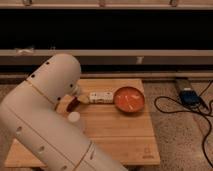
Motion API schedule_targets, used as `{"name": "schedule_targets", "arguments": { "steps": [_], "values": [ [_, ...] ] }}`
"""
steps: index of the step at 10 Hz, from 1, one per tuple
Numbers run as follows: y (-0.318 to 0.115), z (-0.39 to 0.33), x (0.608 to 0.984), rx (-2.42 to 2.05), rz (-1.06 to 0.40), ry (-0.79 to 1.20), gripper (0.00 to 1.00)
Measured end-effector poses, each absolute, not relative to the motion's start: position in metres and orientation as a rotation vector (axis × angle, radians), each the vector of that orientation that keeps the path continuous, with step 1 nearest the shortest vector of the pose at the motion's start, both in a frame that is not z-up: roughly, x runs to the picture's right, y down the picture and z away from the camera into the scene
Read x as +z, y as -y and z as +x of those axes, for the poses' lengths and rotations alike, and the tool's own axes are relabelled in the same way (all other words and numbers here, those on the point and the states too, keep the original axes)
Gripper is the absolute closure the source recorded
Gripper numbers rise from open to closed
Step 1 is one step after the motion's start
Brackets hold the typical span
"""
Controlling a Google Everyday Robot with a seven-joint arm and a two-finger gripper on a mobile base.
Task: Stand the bottle upright
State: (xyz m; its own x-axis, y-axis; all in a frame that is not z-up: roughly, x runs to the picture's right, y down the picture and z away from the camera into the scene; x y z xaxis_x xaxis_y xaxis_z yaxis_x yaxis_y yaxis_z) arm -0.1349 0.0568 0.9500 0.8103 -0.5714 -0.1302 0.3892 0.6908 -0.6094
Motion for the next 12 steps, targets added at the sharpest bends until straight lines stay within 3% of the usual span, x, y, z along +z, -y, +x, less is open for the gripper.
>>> {"name": "schedule_targets", "arguments": {
  "steps": [3,4,12],
  "values": [
    [-0.045,-0.137,0.941,-0.527,-0.6,-0.308,0.94],
    [-0.038,-0.139,0.936,-0.516,-0.6,-0.299,0.99],
    [0.013,-0.149,0.887,-0.409,-0.609,-0.164,1.0]
  ]
}}
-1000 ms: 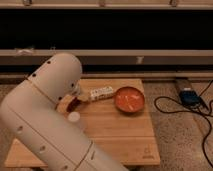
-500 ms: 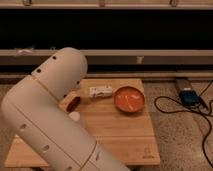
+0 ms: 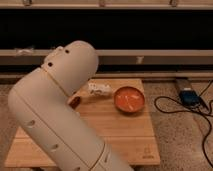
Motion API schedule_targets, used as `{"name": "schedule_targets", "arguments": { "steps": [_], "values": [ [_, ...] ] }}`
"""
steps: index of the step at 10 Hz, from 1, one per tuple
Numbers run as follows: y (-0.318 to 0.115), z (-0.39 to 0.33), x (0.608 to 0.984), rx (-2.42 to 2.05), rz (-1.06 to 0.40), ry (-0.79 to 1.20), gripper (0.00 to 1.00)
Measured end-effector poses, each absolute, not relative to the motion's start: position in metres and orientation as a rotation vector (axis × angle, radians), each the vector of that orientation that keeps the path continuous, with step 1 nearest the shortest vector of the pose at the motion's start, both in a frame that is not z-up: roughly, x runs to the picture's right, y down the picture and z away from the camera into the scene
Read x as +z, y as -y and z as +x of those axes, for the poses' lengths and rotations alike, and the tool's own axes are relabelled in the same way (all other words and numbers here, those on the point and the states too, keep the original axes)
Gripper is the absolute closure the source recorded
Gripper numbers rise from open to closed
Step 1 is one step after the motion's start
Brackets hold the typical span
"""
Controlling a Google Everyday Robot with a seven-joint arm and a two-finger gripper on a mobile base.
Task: Stand the bottle upright
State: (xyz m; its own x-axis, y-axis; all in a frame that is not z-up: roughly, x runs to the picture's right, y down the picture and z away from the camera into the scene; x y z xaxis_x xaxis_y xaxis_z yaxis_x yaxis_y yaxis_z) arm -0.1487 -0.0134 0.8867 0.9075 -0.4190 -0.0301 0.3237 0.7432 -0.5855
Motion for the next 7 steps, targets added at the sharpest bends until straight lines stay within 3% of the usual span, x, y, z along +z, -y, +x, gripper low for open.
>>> {"name": "schedule_targets", "arguments": {
  "steps": [7],
  "values": [
    [0.04,-0.146,0.845,-0.241,-0.659,0.053,1.0]
  ]
}}
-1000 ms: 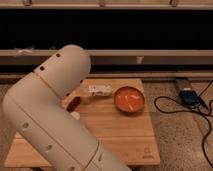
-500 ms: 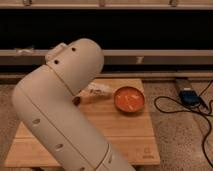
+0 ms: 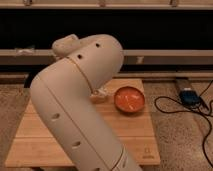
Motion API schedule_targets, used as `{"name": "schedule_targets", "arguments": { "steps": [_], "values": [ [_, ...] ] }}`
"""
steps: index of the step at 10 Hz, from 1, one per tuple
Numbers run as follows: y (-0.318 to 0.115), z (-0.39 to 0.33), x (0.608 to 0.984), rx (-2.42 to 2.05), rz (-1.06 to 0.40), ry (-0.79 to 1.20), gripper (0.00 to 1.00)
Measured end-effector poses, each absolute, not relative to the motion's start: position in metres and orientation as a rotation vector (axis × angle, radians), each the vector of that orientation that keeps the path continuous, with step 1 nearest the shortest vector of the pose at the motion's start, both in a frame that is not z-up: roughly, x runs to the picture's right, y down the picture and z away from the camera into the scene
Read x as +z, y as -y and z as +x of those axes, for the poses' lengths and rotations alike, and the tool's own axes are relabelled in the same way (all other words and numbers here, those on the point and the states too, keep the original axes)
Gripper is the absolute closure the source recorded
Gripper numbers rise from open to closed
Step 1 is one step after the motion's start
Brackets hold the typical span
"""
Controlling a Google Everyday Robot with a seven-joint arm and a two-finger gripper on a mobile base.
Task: Stand the bottle upright
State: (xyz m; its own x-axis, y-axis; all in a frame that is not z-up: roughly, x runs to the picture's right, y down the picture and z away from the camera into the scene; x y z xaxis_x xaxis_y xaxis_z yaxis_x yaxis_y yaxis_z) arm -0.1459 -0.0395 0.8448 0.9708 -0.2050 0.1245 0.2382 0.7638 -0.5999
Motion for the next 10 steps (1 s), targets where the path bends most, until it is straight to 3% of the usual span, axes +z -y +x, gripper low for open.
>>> {"name": "schedule_targets", "arguments": {
  "steps": [10],
  "values": [
    [0.061,-0.128,0.816,-0.036,-0.632,0.415,1.0]
  ]
}}
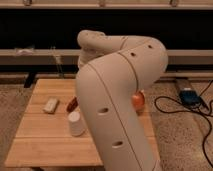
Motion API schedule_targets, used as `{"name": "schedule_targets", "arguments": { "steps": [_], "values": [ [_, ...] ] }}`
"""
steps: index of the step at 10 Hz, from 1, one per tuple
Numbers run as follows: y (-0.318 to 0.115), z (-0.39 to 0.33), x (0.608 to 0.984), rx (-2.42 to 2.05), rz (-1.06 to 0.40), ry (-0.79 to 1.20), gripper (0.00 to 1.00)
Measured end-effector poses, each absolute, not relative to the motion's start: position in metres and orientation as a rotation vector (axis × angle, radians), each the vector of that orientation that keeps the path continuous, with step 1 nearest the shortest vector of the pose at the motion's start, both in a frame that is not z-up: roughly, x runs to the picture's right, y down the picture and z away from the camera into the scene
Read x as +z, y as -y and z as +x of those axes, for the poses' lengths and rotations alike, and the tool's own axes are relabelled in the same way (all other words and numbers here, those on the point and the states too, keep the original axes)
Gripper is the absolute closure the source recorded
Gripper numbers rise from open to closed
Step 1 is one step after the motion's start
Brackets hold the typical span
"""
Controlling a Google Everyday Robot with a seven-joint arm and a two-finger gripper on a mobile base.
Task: Stand the bottle upright
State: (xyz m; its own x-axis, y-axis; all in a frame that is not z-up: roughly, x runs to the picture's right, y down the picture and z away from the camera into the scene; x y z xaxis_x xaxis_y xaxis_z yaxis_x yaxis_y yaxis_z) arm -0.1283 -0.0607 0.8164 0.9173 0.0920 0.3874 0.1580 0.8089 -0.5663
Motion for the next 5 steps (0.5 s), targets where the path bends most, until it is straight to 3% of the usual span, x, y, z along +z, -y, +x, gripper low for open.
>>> {"name": "schedule_targets", "arguments": {
  "steps": [5],
  "values": [
    [0.067,-0.124,0.803,-0.098,-0.535,0.574,1.0]
  ]
}}
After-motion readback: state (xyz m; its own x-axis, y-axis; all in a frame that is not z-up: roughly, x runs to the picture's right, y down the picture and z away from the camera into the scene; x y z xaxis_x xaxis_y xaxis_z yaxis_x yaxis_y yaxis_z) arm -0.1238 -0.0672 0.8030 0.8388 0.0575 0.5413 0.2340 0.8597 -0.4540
